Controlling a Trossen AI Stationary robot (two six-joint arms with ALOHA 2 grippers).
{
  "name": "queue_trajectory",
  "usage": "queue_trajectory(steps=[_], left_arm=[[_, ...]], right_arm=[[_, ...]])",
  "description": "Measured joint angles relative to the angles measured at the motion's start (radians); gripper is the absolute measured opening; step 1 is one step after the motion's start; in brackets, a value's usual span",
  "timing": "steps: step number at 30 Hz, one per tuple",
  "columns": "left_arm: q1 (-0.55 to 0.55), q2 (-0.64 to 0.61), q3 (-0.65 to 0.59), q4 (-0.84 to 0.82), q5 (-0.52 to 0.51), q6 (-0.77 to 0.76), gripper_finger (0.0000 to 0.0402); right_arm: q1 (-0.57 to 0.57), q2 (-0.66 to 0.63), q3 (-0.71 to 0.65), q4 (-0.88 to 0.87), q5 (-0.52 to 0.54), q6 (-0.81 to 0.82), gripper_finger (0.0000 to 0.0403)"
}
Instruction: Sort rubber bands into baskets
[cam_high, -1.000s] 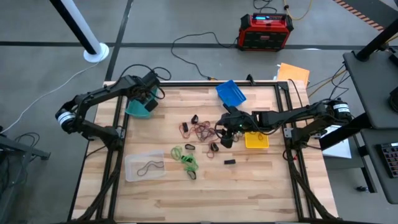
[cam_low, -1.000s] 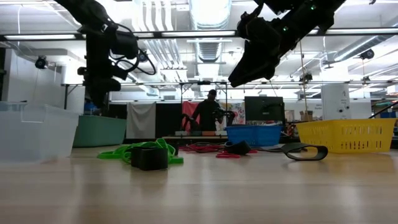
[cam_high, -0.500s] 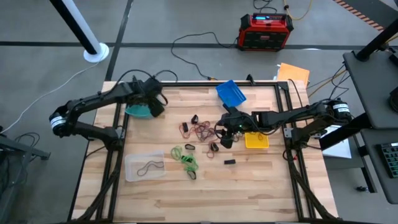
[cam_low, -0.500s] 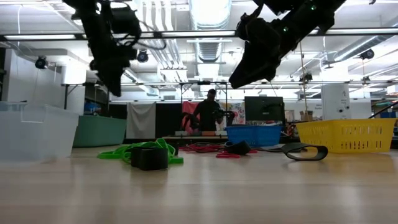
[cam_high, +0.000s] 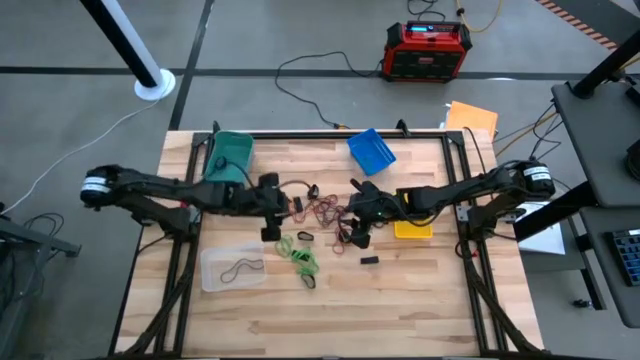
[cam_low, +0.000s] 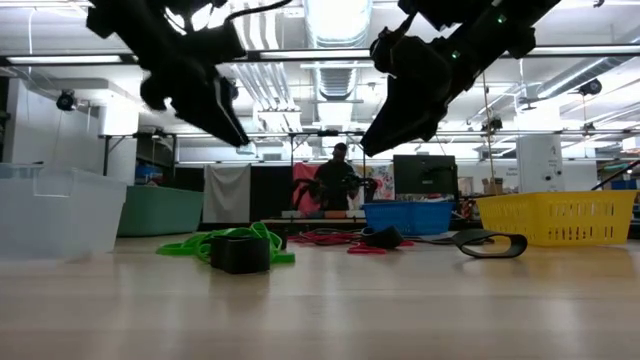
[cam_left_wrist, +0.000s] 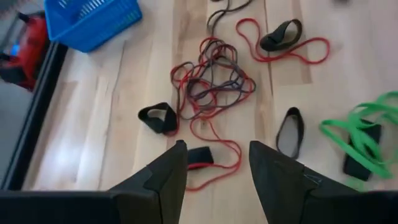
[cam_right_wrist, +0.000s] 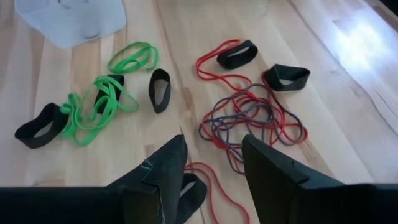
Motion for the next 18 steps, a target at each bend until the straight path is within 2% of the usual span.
queue_trajectory(steps=[4, 11, 18], left_arm=[[0.003, 0.078, -0.016, 0.072, 0.004, -0.006, 0.0157], [0.004, 0.235, -0.011, 0.069, 0.042, 0.081, 0.0157], [0.028, 0.353, -0.011, 0.116, 0.047, 0.062, 0.0157]], right_arm=[[0.012, -0.009, 0.0, 0.002, 0.0, -0.003, 0.015], [0.013, -0.009, 0.001, -0.007, 0.0, -0.019, 0.015], [0.013, -0.009, 0.001, -0.006, 0.0, -0.031, 0.015]])
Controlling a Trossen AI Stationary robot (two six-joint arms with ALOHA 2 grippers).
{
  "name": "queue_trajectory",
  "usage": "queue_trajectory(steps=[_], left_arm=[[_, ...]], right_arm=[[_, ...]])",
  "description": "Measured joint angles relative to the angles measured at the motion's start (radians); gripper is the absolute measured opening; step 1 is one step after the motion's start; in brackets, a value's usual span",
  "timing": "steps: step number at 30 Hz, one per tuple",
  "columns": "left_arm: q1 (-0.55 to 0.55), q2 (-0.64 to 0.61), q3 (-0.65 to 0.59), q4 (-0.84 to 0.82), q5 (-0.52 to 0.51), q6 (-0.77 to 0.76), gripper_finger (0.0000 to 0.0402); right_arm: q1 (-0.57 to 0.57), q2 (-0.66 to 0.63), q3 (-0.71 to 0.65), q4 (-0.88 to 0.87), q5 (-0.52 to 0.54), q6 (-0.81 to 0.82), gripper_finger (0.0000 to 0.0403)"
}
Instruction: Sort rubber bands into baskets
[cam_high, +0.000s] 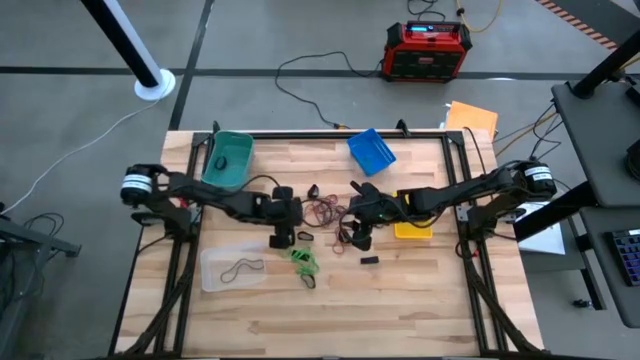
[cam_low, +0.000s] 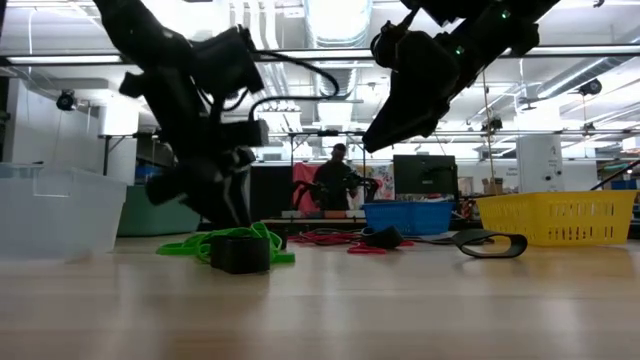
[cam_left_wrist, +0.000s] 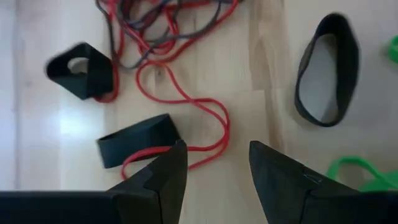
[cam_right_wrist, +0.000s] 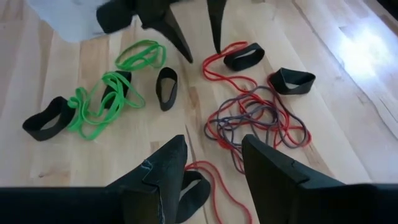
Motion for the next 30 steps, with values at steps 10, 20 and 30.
queue_trajectory(steps=[10, 20, 30], left_arm=[[0.052, 0.051, 0.005, 0.039, 0.037, -0.029, 0.0151], [0.075, 0.072, 0.005, 0.04, 0.13, -0.026, 0.0041], [0.058, 0.02, -0.002, 0.087, 0.134, -0.024, 0.0001]], right_arm=[[0.0, 0.0, 0.0, 0.001, 0.0, -0.01, 0.015], [0.0, 0.0, 0.0, 0.008, 0.0, -0.006, 0.015], [0.0, 0.0, -0.001, 0.008, 0.0, -0.007, 0.015]])
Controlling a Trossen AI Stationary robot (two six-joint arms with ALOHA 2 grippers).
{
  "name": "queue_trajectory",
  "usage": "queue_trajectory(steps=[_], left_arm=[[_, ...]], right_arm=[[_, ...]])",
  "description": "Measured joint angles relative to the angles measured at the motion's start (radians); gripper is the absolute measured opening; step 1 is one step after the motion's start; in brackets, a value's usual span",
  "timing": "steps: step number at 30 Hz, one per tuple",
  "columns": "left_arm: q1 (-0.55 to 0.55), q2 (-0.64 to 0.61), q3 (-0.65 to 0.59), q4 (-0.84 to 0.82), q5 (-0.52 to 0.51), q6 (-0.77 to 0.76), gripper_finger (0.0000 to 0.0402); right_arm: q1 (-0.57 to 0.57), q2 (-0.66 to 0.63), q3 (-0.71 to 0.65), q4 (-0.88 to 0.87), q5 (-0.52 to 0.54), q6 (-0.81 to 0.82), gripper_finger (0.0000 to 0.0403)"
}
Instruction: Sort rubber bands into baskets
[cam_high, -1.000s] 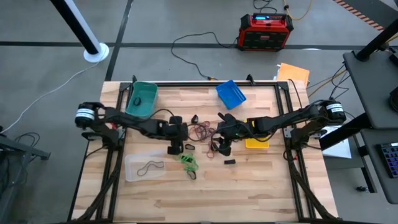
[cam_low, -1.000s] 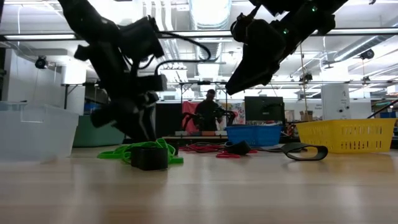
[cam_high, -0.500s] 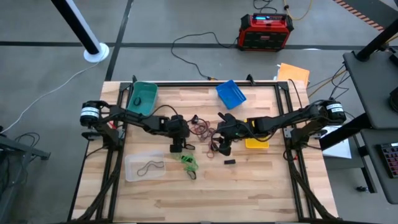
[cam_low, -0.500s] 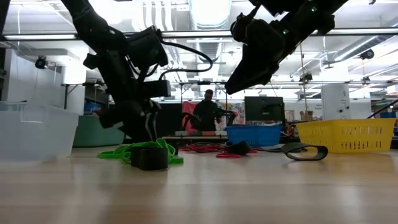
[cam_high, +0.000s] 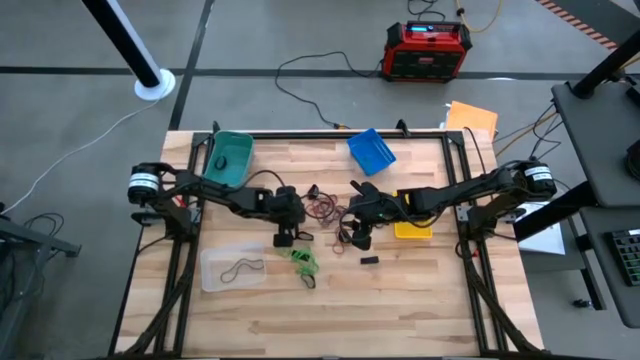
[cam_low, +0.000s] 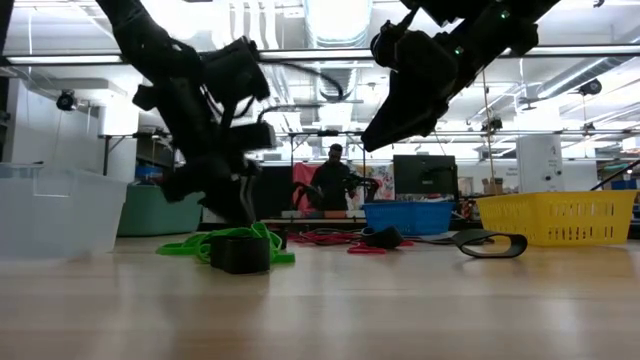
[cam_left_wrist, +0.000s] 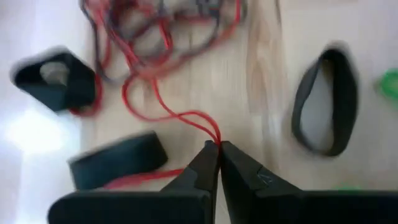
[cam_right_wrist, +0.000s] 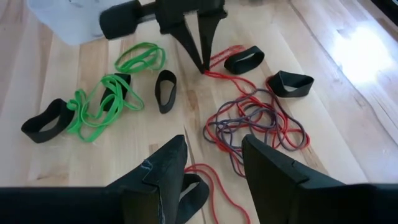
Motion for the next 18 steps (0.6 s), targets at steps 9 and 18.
queue_trajectory(steps=[9, 18], left_arm=[[-0.036, -0.121, -0.027, 0.27, 0.024, -0.016, 0.0], [-0.054, -0.176, -0.134, 0.658, 0.025, -0.098, 0.0]], right_arm=[[0.023, 0.0, -0.024, 0.116, 0.008, -0.075, 0.015], [0.064, 0.0, -0.083, 0.346, 0.014, -0.192, 0.015]])
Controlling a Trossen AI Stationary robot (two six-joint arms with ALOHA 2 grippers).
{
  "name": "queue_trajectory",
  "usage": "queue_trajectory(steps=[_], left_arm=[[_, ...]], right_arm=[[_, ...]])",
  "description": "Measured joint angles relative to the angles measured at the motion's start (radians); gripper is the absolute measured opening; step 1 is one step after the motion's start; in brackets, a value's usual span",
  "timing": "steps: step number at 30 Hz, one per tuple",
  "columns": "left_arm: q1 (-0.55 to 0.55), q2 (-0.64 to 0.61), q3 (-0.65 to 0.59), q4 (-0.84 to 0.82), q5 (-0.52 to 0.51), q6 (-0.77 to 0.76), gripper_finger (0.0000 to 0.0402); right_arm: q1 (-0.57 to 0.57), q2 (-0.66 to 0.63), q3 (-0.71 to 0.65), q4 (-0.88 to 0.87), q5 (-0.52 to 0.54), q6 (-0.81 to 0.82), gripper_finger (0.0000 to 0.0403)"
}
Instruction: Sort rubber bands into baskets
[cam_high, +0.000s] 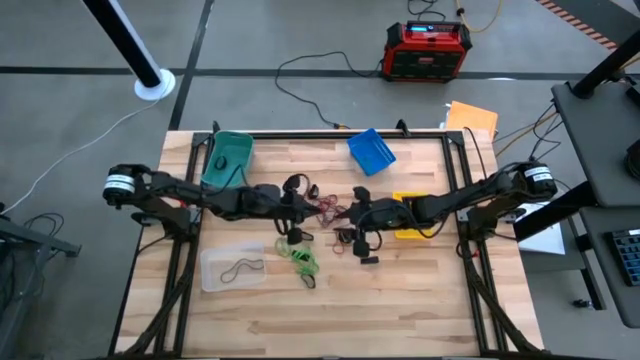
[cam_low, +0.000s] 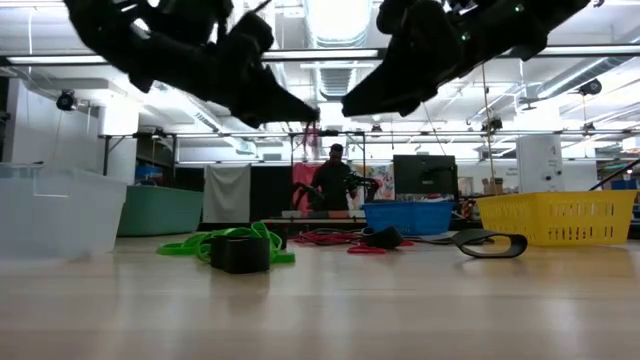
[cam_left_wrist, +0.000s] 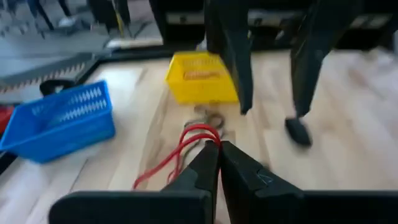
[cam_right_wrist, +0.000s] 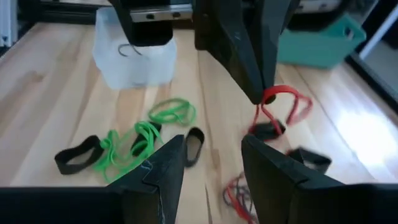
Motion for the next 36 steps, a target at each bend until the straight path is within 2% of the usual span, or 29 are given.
queue_trajectory(steps=[4, 12, 17, 21, 28, 36], left_arm=[[-0.014, 0.002, -0.053, 0.13, 0.001, -0.018, 0.0], [-0.052, -0.019, -0.088, 0.278, 0.007, 0.003, 0.0], [-0.077, -0.082, -0.1, 0.283, 0.032, 0.02, 0.0], [-0.079, -0.133, -0.116, 0.277, 0.032, 0.002, 0.0], [-0.079, -0.222, -0.173, 0.276, -0.002, -0.086, 0.0], [-0.079, -0.236, -0.202, 0.278, -0.002, -0.139, 0.0]], right_arm=[[0.012, 0.001, -0.003, 0.068, 0.003, -0.055, 0.015], [0.036, 0.001, -0.003, 0.202, -0.005, -0.15, 0.015], [0.072, 0.001, -0.003, 0.241, -0.003, -0.193, 0.015], [0.095, 0.001, -0.003, 0.237, 0.082, -0.219, 0.015], [0.117, 0.001, -0.003, 0.23, 0.336, -0.236, 0.015], [0.115, 0.001, -0.003, 0.23, 0.333, -0.154, 0.015]])
